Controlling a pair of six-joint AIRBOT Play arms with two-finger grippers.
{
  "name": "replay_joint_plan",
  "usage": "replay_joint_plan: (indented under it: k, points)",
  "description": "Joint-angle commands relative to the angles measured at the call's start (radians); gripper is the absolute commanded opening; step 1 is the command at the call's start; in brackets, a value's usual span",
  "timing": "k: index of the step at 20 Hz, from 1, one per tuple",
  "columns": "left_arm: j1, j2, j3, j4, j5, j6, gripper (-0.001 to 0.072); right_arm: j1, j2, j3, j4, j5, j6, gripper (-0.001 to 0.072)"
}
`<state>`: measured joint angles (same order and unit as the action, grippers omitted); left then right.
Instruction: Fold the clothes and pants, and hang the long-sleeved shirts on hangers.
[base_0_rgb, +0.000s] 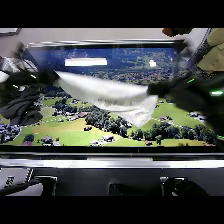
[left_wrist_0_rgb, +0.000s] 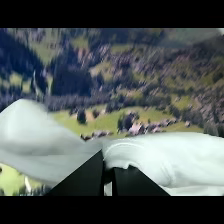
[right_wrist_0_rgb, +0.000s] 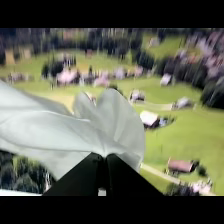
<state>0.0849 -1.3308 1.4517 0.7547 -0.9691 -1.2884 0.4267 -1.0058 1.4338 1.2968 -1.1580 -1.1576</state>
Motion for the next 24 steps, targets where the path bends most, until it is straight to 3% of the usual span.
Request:
replay_joint_plan:
  k: [1, 8, 13, 16, 20, 22, 24]
  points:
    - [0.018, 0.167, 0.17, 0.024, -0.004, 0.003, 0.0017, 0.001, 0.094, 0.222, -0.131, 0.095, 0.013, 0.0029]
    - [0.019, 0.5, 0.248, 0.024, -0.003, -0.023, 0.0018, 0.001, 0.354, 0.364, -0.042, 0.188, -0.016, 0.0029]
    - [0.019, 0.557, 0.245, 0.043, -0.01, -0.111, 0.0018, 0.001, 0.389, 0.364, -0.043, 0.219, 0.045, 0.0029]
    - [0.018, 0.5, 0.198, 0.043, -0.038, -0.151, 0.0018, 0.001, 0.265, 0.364, -0.123, 0.099, 0.119, 0.0029]
    - [0.017, 0.333, 0.049, 0.043, -0.121, -0.163, 0.0018, 0.001, -0.063, 0.363, -0.132, -0.08, 0.212, 0.0029]
    - [0.018, 0.22, -0.035, 0.043, -0.107, -0.155, 0.0018, -0.026, -0.256, 0.363, 0.034, -0.037, 0.201, 0.0029]
    - [0.017, 0.085, -0.093, 0.051, -0.076, -0.148, 0.0018, -0.119, -0.446, 0.363, 0.42, 0.08, 0.084, 0.003]
